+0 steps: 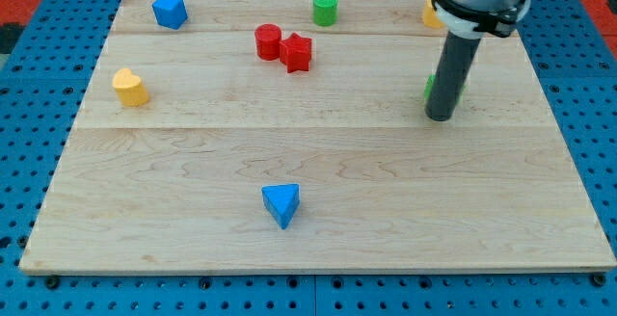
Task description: Move the red star towards the bottom left
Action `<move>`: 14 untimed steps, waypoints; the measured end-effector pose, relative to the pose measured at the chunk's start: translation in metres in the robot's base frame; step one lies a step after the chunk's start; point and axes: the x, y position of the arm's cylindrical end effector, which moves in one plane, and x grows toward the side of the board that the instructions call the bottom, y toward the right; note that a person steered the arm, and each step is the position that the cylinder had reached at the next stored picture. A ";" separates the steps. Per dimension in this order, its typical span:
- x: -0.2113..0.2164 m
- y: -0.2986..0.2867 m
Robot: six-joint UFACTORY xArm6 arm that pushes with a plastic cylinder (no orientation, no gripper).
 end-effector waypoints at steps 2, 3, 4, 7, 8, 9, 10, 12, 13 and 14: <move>0.024 -0.077; -0.011 -0.100; -0.066 -0.070; -0.112 -0.056; -0.126 -0.073; -0.139 -0.113; -0.146 -0.168; -0.118 -0.210; -0.095 -0.215; -0.091 -0.213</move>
